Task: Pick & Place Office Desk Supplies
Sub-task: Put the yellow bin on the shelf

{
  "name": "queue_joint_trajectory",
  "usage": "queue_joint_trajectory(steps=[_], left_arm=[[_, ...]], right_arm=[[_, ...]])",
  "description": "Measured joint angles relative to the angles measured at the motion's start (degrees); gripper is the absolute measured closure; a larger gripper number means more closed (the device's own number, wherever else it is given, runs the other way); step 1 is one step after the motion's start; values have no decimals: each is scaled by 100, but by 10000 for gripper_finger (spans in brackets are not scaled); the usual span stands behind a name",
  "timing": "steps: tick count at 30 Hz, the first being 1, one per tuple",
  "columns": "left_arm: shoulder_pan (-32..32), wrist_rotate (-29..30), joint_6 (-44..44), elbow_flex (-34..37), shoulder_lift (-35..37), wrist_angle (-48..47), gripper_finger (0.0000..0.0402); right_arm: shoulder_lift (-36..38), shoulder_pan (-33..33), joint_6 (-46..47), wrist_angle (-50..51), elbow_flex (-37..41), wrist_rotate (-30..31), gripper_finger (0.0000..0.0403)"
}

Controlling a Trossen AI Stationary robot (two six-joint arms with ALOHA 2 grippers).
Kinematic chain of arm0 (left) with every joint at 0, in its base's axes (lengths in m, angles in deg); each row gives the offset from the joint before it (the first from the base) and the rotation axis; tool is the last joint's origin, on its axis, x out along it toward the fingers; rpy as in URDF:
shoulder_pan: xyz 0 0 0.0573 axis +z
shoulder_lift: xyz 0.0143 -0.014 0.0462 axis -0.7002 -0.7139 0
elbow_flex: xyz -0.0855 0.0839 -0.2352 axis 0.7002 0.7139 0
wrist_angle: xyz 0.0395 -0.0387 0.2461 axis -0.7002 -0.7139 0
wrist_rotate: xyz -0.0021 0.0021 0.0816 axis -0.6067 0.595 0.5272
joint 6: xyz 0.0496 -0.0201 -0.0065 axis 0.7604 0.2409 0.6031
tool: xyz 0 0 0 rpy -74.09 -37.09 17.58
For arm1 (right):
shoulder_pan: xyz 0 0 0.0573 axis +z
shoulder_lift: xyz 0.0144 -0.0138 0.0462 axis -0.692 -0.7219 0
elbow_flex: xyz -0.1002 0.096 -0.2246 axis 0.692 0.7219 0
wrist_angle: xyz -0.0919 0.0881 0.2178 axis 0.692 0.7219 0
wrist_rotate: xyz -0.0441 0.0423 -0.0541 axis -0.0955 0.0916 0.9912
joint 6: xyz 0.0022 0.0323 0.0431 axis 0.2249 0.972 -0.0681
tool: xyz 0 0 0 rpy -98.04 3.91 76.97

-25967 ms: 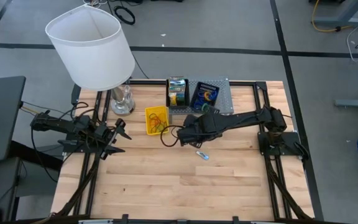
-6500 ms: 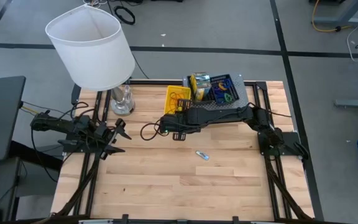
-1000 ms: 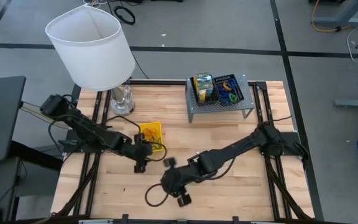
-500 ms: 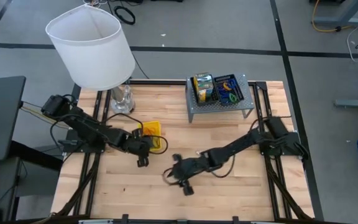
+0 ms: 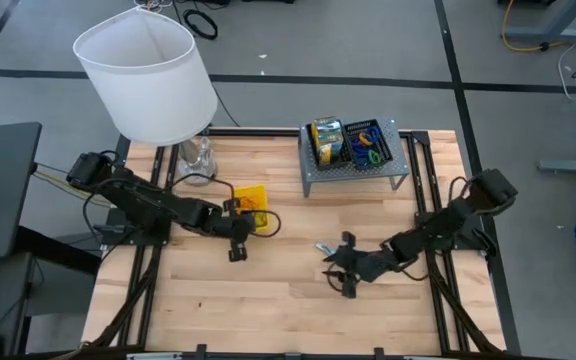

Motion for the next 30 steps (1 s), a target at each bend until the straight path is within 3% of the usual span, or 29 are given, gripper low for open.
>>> queue_joint_trajectory(steps=[7, 16, 30], left_arm=[[504, 88, 981, -1147, -24, -573, 399], [1432, -70, 2003, -2112, -421, -993, 400], [2041, -282, 2839, -3790, -1631, -1651, 400]], right_arm=[[835, 190, -4, 1185, 92, 661, 231], [1978, 807, 483, 2516, 89, 1514, 231], [2132, 1442, 1204, 2694, 89, 1594, 231]])
